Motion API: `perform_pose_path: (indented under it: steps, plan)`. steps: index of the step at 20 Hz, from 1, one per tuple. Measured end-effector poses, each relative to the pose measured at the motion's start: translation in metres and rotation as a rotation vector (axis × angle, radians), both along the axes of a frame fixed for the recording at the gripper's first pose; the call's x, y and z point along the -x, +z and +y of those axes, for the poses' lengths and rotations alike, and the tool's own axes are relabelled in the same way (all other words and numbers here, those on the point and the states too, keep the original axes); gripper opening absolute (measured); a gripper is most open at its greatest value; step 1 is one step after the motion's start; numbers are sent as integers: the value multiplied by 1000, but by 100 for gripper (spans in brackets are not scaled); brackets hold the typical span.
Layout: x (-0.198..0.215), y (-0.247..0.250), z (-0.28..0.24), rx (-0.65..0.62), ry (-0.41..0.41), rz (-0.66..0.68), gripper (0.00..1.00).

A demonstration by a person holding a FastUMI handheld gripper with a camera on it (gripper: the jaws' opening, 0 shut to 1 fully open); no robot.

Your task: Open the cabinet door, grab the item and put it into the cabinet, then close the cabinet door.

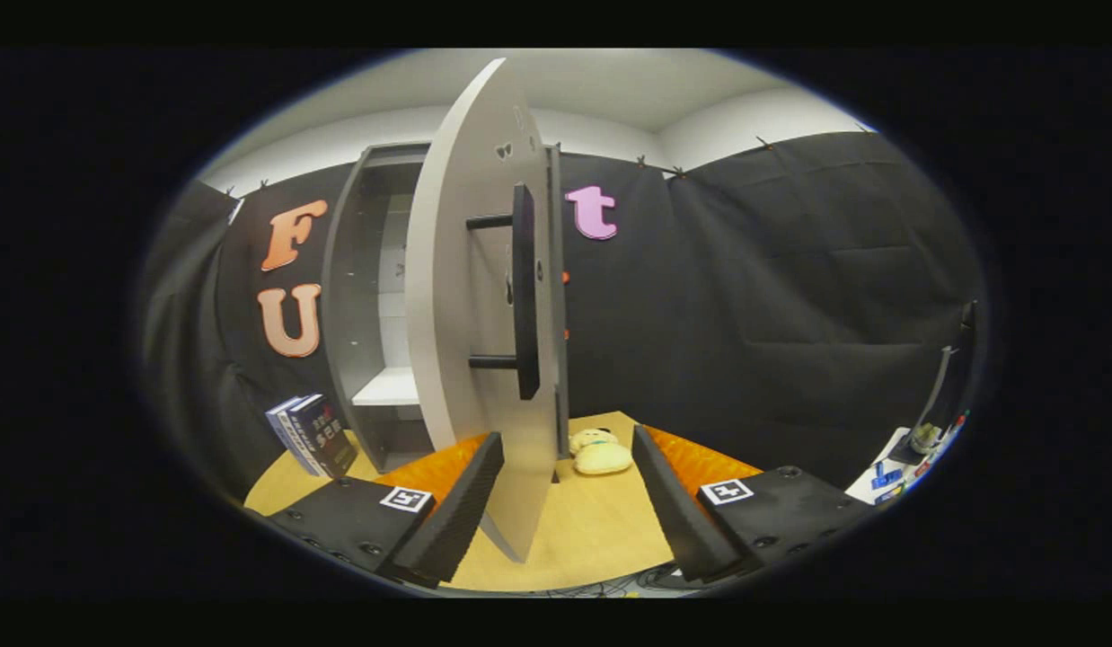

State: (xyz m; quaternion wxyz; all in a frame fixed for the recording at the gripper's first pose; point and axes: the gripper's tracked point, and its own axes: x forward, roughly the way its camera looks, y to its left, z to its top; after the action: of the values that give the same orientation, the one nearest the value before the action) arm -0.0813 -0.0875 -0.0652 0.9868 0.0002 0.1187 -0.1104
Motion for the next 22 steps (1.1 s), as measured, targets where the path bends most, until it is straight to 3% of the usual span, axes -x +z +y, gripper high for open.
perform_pose_path:
  steps: [6, 12, 16, 22]
  plan:
    - [-37, -16, 59, -13, 110, 21, 93]
    - [-117, -53, 132, -6, 243, 64, 94]
    - [-161, -65, 157, 5, 267, 72, 92]
    - [-189, -72, 168, -13, 245, 83, 92]
